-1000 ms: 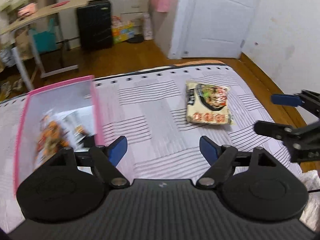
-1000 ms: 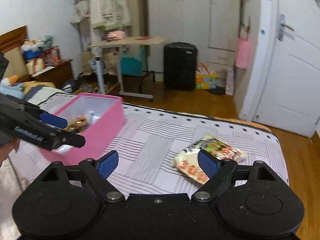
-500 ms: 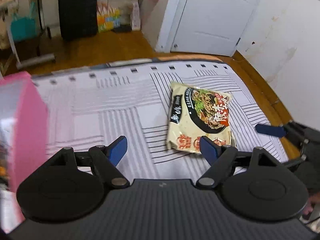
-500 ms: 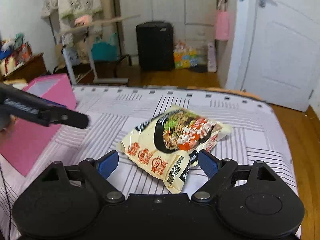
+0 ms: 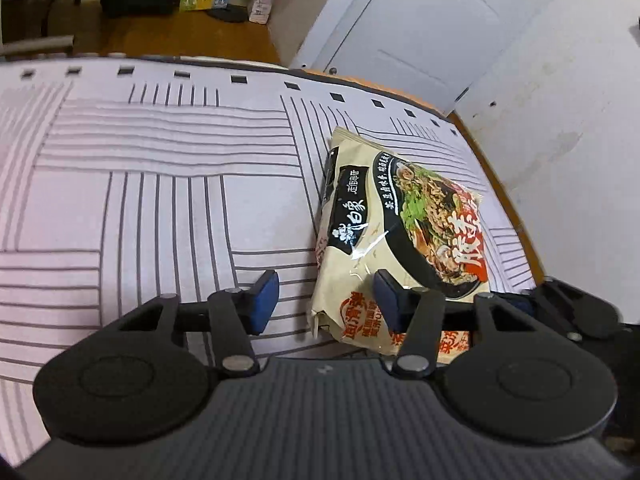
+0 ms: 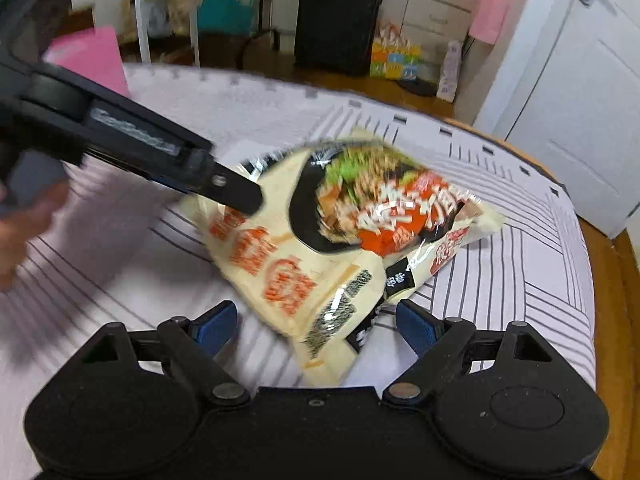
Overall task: Organize snacks
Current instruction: 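Grasp the cream noodle bag with both grippers at its edges, then lift and carry the noodle bag with both grippers over the pink box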
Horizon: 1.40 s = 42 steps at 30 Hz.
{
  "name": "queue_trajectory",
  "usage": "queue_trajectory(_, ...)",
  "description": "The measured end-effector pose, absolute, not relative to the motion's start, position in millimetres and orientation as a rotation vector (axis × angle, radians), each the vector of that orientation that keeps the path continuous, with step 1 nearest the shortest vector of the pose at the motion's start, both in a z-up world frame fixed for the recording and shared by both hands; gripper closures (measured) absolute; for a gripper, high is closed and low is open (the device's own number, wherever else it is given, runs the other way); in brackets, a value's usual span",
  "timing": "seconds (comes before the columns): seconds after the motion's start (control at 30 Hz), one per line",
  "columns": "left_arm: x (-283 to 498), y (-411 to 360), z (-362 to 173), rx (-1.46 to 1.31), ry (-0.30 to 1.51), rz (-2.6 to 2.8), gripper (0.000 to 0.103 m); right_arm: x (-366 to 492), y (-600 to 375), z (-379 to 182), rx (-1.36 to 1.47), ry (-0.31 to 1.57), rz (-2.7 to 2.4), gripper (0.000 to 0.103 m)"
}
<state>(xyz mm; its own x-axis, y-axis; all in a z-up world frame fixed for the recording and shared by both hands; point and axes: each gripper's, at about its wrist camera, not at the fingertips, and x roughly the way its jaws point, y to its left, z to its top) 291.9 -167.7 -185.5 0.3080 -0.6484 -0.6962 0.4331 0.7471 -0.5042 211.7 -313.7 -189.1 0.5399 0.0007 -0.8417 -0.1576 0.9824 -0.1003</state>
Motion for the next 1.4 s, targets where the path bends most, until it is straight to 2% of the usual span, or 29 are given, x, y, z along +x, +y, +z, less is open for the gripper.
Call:
queue_trajectory(0.07, 294.8, -165.3, -188.2, -0.279, 1.041, -0.755, 0.069, 215.7, -320.8, -190.2, -0.109, 0.974, 0.093, 0.007)
queue_trajectory(0.37, 287.9, -174.6, -191.1, -0.266, 1.014, -0.812, 0.080, 219.9, -328.0, -193.9, -0.044, 0.923, 0.092, 0.003)
queue_trajectory(0.57, 284.1, -179.1, -190.5, -0.255, 1.009, -0.809, 0.082, 220.5, -322.2, -194.9, -0.060, 0.912, 0.078, 0.005)
queue_trajectory(0.63, 282.2, -177.9, -189.3, -0.257, 1.008, -0.811, 0.084, 220.9, -320.0, -192.1, -0.059, 0.914, 0.077, 0.012)
queue_trajectory(0.77, 277.6, -178.1, -182.3, -0.223, 0.995, -0.817, 0.084, 220.2, -316.5, -188.9, -0.067, 0.918, 0.077, 0.018)
queue_trajectory(0.83, 275.9, -178.5, -178.6, -0.212, 0.985, -0.820, 0.084, 219.8, -316.6, -187.6, -0.070, 0.919, 0.067, 0.026)
queue_trajectory(0.9, 274.4, -179.2, -174.8, -0.199, 0.981, -0.832, 0.084, 219.3, -318.3, -186.3, -0.063, 0.925, 0.066, 0.029)
queue_trajectory(1.4, 263.1, -182.2, -150.2, -0.103, 1.048, -0.783, 0.084, 214.2, -309.4, -180.1, -0.064, 0.957, 0.083, 0.035)
